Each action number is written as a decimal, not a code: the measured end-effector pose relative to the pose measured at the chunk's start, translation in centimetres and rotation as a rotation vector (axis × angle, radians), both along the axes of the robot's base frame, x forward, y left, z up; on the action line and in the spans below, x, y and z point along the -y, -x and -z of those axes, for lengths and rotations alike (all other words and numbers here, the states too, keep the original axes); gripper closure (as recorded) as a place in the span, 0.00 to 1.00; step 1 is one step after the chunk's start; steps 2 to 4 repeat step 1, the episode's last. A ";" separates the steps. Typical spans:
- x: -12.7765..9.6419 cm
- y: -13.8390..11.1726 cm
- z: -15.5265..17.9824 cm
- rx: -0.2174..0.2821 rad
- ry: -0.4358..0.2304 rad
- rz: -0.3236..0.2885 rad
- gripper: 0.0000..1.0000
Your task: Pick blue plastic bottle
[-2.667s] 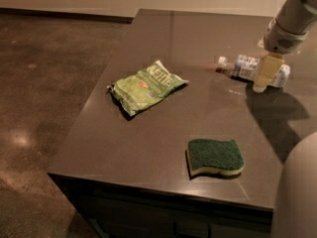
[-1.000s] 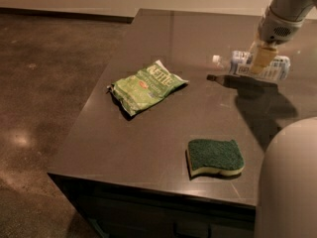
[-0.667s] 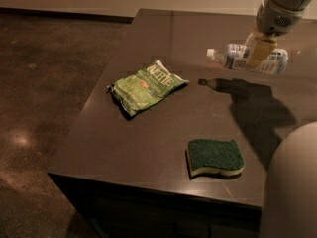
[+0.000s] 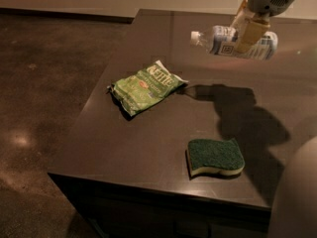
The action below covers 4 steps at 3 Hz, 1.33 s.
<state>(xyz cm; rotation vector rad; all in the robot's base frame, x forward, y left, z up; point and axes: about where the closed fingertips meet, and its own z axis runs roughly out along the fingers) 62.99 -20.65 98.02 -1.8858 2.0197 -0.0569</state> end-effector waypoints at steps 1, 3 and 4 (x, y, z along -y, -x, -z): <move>-0.3 -0.7 0.0 0.022 -0.006 0.002 1.00; -0.3 -0.7 0.0 0.022 -0.006 0.002 1.00; -0.3 -0.7 0.0 0.022 -0.006 0.002 1.00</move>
Offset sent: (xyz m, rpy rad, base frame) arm 0.0000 0.0000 0.0000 0.0000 0.0000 0.0000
